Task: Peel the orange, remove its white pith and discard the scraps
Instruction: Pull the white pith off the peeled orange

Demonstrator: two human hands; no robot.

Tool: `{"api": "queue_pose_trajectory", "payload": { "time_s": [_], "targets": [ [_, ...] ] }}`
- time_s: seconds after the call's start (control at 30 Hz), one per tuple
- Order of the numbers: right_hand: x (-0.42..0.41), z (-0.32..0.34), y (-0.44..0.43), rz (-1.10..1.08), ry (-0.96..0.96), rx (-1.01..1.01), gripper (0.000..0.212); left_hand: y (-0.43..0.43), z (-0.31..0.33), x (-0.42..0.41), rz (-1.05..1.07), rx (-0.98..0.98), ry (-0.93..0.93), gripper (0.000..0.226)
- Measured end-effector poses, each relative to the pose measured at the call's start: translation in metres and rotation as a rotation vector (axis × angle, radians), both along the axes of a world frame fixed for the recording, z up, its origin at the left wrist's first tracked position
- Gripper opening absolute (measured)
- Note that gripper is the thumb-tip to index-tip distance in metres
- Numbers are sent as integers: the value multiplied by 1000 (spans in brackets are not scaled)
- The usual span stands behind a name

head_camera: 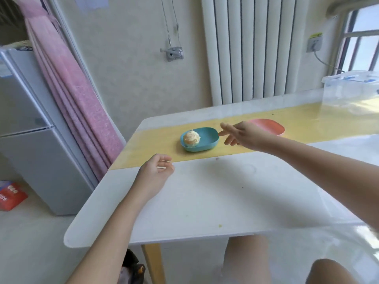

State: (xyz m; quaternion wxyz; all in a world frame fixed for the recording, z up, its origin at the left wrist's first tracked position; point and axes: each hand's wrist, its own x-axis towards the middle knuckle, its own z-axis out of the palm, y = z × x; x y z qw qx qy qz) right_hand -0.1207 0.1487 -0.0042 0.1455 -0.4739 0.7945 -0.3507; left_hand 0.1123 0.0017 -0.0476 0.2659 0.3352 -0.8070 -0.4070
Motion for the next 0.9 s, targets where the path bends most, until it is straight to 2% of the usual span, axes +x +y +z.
{"api": "queue_pose_trajectory", "payload": {
  "time_s": [0.13,0.23,0.33,0.47,0.57,0.73,0.9],
  "targets": [
    [-34,-25,4,-84,259,118,34,-12,0,-45,35,-64,-37,22],
    [-50,-48,0,-78,284,113,29,-25,0,-76,80,-129,-61,30],
    [-60,-63,-4,-72,321,12,24,-40,0,-103,136,-225,-86,40],
    [-60,-72,-3,7,390,-42,27,-55,0,-131,131,-242,-156,64],
    [-57,-78,-3,34,391,-80,31,-64,-1,-144,93,-246,-235,74],
    [-58,-79,1,66,352,-72,36,-66,1,-153,75,-296,-419,70],
    [-59,-72,7,79,267,-108,28,-55,9,-152,113,-381,-304,64]
  ]
}}
